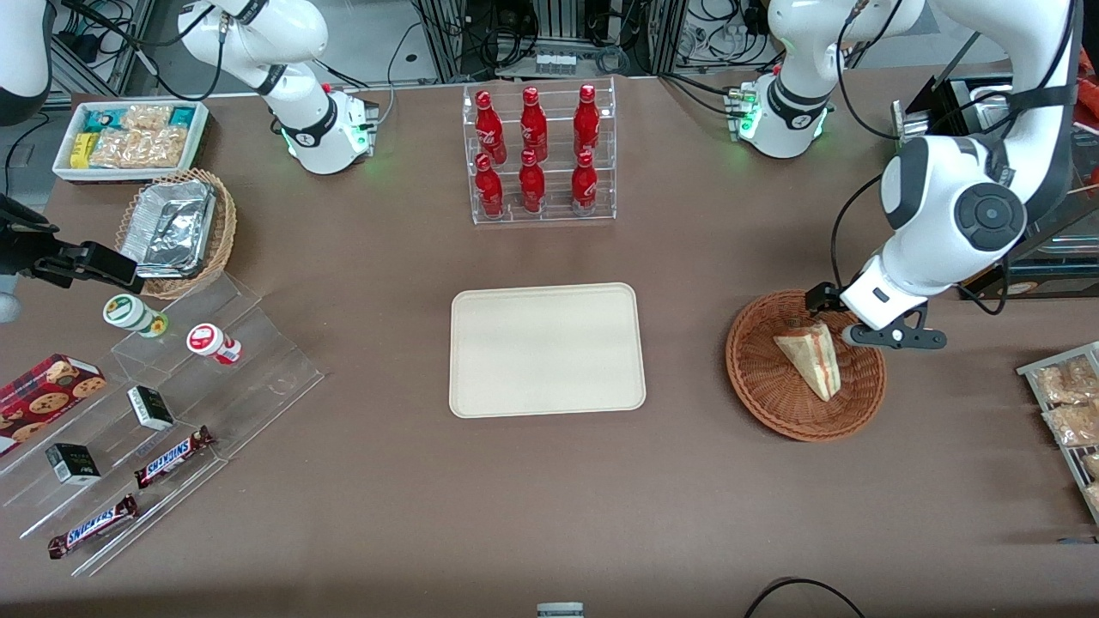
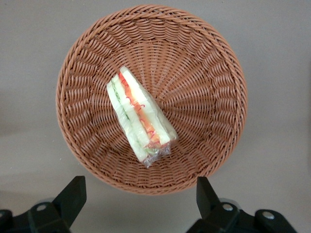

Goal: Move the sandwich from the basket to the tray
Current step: 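Lower the open left gripper around the wrapped sandwich wedge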

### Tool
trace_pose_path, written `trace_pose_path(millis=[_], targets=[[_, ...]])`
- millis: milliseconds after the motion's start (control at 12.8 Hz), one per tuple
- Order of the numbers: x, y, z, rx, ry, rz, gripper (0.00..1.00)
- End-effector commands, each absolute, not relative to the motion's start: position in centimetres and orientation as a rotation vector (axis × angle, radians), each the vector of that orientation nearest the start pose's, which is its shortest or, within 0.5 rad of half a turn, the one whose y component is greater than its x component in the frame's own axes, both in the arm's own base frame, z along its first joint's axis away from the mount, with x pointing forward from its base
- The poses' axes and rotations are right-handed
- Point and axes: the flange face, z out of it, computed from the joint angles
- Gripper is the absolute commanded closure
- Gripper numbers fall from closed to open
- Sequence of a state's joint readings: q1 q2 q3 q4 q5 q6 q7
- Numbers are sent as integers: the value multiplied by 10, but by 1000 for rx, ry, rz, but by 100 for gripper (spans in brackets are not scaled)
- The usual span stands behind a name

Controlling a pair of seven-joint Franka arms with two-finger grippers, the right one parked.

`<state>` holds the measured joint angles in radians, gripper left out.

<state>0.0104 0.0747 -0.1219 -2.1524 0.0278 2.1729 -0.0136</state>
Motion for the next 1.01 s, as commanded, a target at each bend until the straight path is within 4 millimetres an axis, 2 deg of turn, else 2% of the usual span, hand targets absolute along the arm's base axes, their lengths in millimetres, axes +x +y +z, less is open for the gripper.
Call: trace_pose_path(millis=[0, 234, 702, 936], targets=[[537, -58, 345, -3126, 179, 43, 0], [539, -58, 331, -3132, 109, 63, 0], [546, -59, 319, -3112, -419, 12, 0], [546, -59, 313, -3084, -618, 20, 0]])
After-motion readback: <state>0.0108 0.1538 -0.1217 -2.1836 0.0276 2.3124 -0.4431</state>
